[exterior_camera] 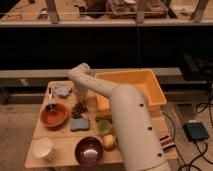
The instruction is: Place fork in paper cup
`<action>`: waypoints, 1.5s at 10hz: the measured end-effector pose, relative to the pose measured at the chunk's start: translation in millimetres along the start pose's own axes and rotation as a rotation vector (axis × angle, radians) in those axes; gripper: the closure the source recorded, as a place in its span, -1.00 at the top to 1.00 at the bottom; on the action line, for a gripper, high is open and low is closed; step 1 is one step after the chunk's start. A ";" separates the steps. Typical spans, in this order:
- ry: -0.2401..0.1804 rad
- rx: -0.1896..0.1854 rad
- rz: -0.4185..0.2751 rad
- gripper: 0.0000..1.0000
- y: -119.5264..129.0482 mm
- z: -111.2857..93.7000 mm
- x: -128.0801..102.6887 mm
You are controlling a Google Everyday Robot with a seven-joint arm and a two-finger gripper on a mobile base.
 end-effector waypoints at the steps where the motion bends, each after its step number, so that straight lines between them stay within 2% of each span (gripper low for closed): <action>1: 0.003 0.009 0.003 -1.00 -1.6 -3.6 0.7; 2: 0.008 0.020 0.010 -1.00 -1.2 -8.1 1.7; 4: 0.025 0.032 0.034 -1.00 2.9 -30.0 6.1; 9: 0.085 0.027 0.012 -1.00 -11.2 -104.7 15.1; 10: 0.086 0.033 -0.008 -1.00 -23.9 -113.7 15.0; 12: 0.076 0.068 -0.068 -1.00 -55.6 -118.5 3.5; 15: 0.071 0.111 -0.130 -1.00 -90.8 -139.6 -35.8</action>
